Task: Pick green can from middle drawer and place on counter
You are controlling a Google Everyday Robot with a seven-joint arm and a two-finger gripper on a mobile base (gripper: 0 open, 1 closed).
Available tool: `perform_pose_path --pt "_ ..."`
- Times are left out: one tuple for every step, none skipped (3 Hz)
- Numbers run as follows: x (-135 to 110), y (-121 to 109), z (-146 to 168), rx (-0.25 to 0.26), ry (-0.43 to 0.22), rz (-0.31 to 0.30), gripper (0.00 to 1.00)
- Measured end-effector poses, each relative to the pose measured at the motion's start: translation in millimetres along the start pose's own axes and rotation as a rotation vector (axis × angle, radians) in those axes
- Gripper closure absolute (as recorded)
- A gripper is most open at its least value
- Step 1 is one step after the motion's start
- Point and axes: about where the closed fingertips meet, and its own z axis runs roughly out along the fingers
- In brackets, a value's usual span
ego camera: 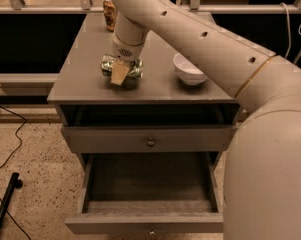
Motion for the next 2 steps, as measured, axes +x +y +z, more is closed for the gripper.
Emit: perform_pose_path --pt "-0.4 0.9 1.3 -0.003 0.0 -0.002 0.03" --pt "-0.4 1.3 2.6 -0.005 0.001 -0.003 0.0"
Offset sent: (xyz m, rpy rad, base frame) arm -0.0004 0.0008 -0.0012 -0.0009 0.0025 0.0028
